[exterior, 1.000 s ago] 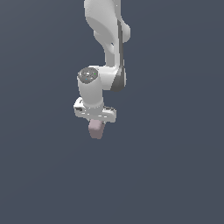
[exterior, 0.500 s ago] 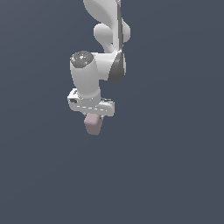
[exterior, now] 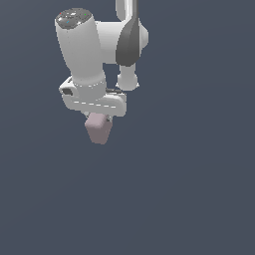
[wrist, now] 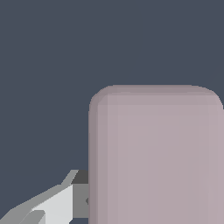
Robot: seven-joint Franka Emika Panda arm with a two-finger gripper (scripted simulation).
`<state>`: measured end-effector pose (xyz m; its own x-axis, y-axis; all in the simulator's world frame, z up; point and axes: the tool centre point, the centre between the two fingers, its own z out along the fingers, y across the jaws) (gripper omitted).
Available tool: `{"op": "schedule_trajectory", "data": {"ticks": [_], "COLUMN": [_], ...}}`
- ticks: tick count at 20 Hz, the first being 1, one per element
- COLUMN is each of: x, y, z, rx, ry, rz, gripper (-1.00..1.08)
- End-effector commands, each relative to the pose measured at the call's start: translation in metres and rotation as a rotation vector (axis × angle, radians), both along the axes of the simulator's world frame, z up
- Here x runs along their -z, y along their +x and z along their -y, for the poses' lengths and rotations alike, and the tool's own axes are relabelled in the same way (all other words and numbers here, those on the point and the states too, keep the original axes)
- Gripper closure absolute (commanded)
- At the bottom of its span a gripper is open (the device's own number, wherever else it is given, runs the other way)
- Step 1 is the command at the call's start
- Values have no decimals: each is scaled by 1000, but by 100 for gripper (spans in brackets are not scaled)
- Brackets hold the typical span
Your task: Pick up the object and move it to a goal position.
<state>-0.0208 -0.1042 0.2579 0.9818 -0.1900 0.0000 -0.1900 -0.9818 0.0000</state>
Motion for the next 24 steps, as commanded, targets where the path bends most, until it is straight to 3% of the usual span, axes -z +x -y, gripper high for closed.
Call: {"op": "schedule_trajectory", "data": {"ticks": [1,14,24], "x": [-27,-150,-197], "y": [2,17,25], "z": [4,24,31], "rx": [0,0,0], "ry": [0,0,0], "rz": [0,0,0], "gripper": [108,108,108]}}
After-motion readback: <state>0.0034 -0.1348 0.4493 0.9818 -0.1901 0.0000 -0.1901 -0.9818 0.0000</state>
